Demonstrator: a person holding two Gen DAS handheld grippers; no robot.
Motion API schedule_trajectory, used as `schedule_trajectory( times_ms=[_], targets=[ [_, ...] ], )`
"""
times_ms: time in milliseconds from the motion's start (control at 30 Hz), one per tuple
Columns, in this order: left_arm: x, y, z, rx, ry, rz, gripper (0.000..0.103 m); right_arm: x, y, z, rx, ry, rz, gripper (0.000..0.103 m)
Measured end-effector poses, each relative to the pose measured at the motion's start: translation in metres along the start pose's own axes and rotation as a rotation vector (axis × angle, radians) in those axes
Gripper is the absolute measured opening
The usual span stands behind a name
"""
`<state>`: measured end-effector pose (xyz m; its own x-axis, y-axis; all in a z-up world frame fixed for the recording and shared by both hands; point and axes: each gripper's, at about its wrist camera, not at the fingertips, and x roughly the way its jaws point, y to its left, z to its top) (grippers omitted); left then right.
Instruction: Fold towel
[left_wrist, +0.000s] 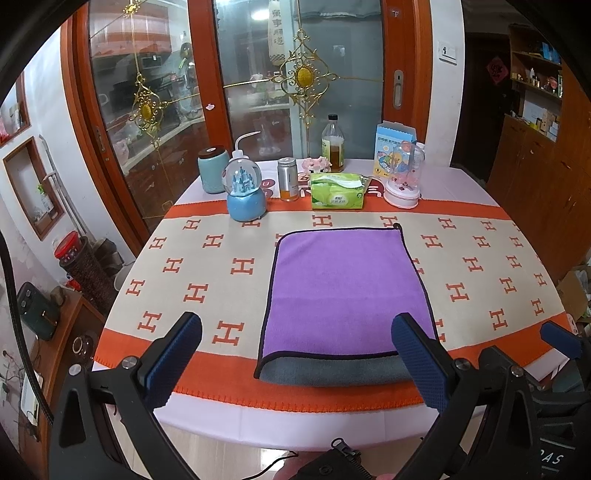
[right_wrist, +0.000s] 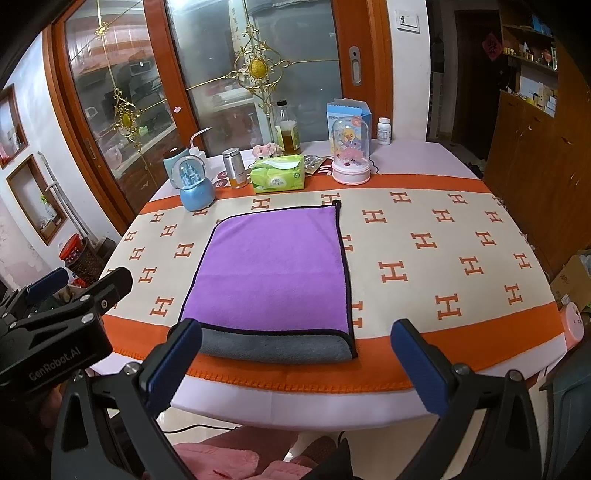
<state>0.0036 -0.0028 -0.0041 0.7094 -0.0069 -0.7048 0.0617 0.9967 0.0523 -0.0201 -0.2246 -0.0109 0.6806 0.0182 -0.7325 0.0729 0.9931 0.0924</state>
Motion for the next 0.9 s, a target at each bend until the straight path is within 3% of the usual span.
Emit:
schedule_trajectory(
  times_ms=[900],
  targets=[
    [0.002,0.009,-0.013,-0.026,0.059,0.001,0.102,-0.008,-0.001,-0.003,-0.037,-0.028,-0.023,0.102]
  ],
)
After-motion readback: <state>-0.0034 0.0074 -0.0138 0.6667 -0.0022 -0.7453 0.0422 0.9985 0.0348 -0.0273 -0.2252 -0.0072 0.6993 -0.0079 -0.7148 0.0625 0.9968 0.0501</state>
